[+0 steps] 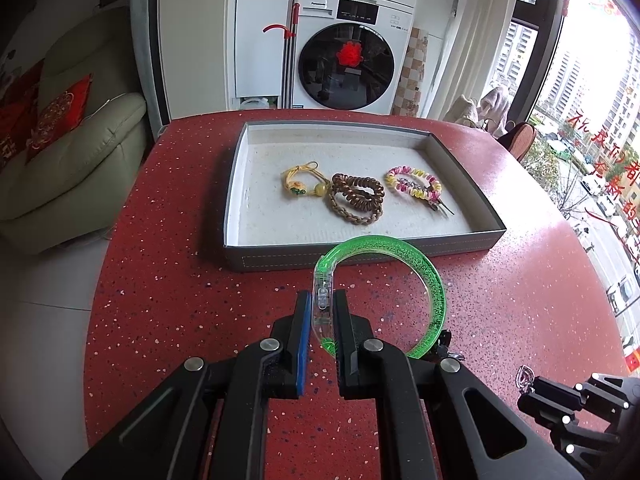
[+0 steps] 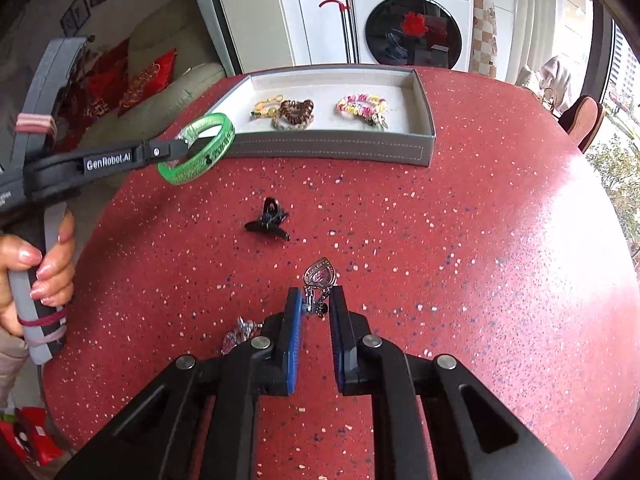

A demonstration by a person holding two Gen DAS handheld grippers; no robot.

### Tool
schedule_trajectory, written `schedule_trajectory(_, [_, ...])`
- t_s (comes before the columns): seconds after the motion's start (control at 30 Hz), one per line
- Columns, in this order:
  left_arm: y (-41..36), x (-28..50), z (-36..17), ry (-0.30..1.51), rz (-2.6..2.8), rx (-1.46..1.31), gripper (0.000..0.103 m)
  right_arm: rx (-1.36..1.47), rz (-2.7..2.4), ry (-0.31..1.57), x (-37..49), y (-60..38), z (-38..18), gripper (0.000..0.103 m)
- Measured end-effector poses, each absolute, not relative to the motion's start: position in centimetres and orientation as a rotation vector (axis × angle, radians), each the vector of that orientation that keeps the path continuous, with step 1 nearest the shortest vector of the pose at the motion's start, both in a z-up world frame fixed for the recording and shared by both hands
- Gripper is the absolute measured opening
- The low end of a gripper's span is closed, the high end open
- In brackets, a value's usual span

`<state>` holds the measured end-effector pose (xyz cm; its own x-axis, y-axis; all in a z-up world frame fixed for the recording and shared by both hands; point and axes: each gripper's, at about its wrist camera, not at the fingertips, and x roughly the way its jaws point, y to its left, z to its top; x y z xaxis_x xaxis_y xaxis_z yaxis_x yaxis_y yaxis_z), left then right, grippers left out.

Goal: Organize jewelry
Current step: 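Carry the green bangle to the tray while the right tool carries the heart pendant there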

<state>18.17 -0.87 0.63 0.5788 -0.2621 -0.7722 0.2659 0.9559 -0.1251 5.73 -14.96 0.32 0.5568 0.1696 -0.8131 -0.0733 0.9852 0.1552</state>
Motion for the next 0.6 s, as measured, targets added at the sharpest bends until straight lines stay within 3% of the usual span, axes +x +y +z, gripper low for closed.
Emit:
schedule_trajectory(0.3, [-1.1, 20.4, 2.3, 0.887, -0.301, 0.017, 0.029, 0.111, 0.178, 0.879, 12.2, -16.5, 4.9, 0.015])
schedule_trajectory(0.6, [-1.4, 27.3, 5.1, 0.905, -0.263, -0.004, 0.029, 0.168, 0.187, 0.835, 21.1, -18.5, 8.3, 0.015])
